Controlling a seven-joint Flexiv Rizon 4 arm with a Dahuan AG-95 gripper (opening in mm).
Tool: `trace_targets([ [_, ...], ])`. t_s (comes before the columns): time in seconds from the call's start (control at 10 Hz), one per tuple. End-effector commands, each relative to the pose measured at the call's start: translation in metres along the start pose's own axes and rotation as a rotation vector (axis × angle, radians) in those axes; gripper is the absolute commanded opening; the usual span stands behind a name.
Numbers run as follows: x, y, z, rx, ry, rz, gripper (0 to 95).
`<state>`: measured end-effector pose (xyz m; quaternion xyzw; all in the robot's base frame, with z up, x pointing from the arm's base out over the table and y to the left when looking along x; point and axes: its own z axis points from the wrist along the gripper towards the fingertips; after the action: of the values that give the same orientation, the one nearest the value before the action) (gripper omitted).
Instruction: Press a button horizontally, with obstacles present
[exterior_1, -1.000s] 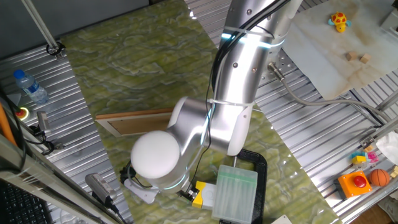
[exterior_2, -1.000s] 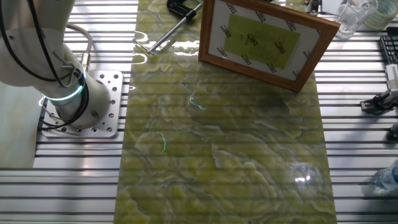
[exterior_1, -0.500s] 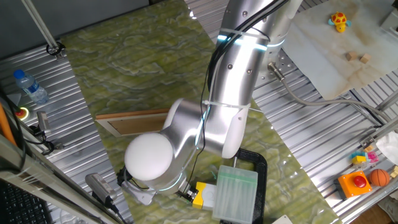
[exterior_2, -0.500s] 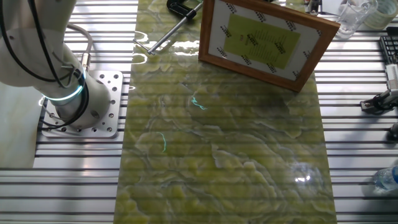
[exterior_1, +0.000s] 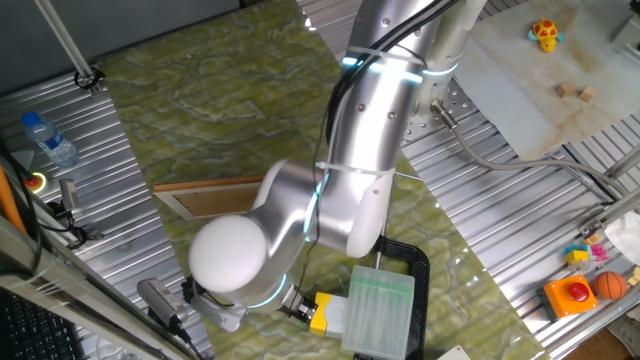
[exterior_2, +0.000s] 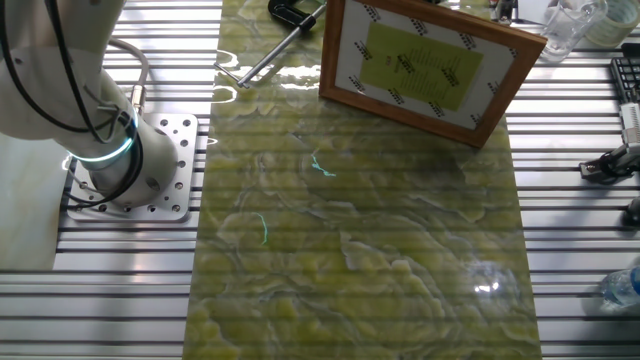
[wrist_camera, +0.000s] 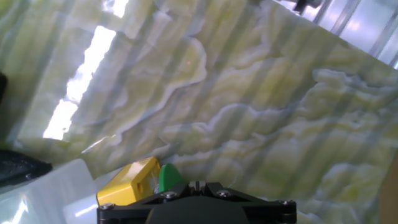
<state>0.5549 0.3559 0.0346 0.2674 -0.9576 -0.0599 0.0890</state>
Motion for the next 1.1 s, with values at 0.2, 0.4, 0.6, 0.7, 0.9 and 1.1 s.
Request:
trace_targets([
  [0.2,0.0016,0.0016,-0.0001,-0.024,0.001,-0.012,0.0],
  [0.4,0.0016,0.0016,-0.0001,-0.029,0.010,-0.023,0.0],
  [0.6,0.0017,0.0016,-0.0001,-0.034,0.010,-0.029,0.0],
  [0.7,0.0017,0.0017,-0.0003,-0.039,0.008,-0.031,0.0],
  [0.9,0.0016,0.0021,-0.0003,-0.046,0.005,-0.032,0.0],
  [1.1,0.0014,0.0035,-0.0004,-0.059,0.006,-0.038,0.0],
])
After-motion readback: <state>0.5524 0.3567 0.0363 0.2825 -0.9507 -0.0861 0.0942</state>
